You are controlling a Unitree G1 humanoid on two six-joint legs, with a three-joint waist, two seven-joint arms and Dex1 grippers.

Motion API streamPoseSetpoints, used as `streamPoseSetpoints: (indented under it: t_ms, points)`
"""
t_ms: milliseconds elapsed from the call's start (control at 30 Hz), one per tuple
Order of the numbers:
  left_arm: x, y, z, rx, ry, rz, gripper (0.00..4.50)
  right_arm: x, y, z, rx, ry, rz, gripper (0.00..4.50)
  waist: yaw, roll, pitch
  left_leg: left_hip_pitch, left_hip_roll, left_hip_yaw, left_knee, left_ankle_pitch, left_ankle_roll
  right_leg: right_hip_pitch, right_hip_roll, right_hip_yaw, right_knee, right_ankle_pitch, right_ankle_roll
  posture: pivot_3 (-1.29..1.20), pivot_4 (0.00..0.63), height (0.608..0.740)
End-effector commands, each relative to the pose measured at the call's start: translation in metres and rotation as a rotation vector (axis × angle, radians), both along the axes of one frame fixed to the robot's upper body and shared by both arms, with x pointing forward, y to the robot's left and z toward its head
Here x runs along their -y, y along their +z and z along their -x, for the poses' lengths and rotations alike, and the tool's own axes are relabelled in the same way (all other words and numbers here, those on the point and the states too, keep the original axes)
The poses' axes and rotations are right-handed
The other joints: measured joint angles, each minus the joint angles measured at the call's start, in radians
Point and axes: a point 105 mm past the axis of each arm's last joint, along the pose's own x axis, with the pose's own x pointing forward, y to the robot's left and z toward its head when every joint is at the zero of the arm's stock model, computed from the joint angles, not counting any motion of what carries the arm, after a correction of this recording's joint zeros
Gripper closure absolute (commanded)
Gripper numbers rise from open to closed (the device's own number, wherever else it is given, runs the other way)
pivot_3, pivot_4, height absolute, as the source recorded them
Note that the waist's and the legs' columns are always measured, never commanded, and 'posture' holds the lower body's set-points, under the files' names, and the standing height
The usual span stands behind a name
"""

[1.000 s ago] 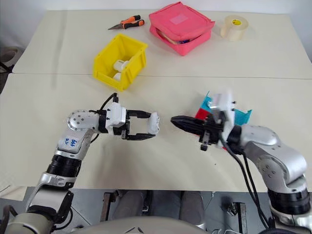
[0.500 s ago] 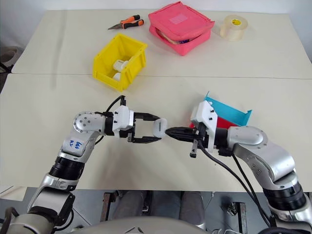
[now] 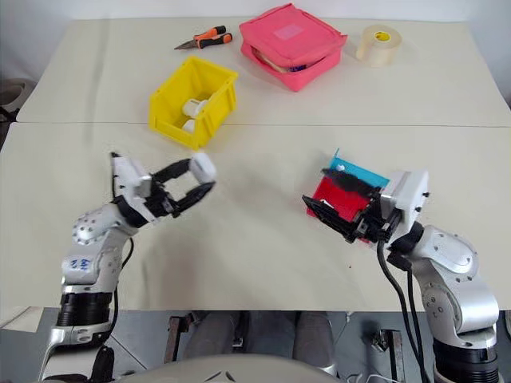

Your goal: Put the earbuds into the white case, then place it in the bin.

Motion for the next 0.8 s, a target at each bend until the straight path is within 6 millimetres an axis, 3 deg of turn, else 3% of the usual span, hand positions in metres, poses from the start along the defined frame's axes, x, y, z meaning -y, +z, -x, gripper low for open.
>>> streamPoseSetpoints:
  t_ms: [33,133,267,400,600,667,800]
  points:
    - [-0.03,0.02,-0.004,0.036,0.179,0.125,1.73,0.004,0.016,0.003,0.125,-0.071,-0.013,0.14,0.002,0.0,0.0,0.0,0.0,0.0,0.0,0.0,0.0,0.0,0.0,0.0,0.0,0.0,0.0,0.0,0.15,0.74]
    - [-0.04,0.028,-0.021,0.028,0.274,0.168,1.73,0.003,0.012,0.0,0.15,-0.09,0.013,0.02,0.004,-0.001,0.0,0.0,-0.001,0.0,0.0,0.0,0.0,0.0,0.0,0.0,0.0,0.0,0.0,0.0,0.15,0.74]
    - [-0.038,0.044,-0.064,-0.058,0.342,0.157,1.73,0.0,0.012,-0.004,0.158,-0.088,0.039,0.02,0.003,-0.002,-0.001,0.0,-0.001,0.002,0.001,0.0,0.0,0.001,0.0,-0.002,0.001,0.0,0.0,0.0,0.15,0.74]
    - [-0.016,0.068,-0.098,-0.052,0.266,0.136,1.73,-0.007,0.013,-0.008,0.147,-0.064,0.052,0.02,-0.005,-0.002,-0.001,0.0,-0.001,0.005,-0.001,0.0,0.0,0.0,0.0,-0.002,0.0,0.0,0.0,0.0,0.15,0.74]
    - [-0.011,0.063,-0.129,-0.122,0.318,0.025,1.73,-0.016,0.016,-0.008,0.143,-0.043,0.057,0.02,-0.015,-0.002,-0.001,0.0,-0.001,0.006,-0.002,0.0,0.0,-0.001,0.0,-0.003,0.0,0.0,0.0,0.0,0.15,0.74]
    - [-0.014,0.07,-0.133,-0.106,0.345,0.048,0.99,-0.018,0.015,-0.007,0.14,-0.044,0.054,0.0,-0.02,-0.003,-0.001,0.0,-0.001,0.006,-0.002,0.0,0.0,-0.001,0.0,-0.003,0.0,0.0,0.0,0.0,0.15,0.74]
    - [-0.007,0.08,-0.128,-0.055,0.265,0.066,0.03,-0.017,0.012,-0.004,0.126,-0.056,0.052,0.0,-0.023,-0.004,0.0,0.0,-0.001,0.006,-0.001,0.0,0.0,-0.001,0.0,-0.003,0.0,0.0,0.0,0.0,0.15,0.74]
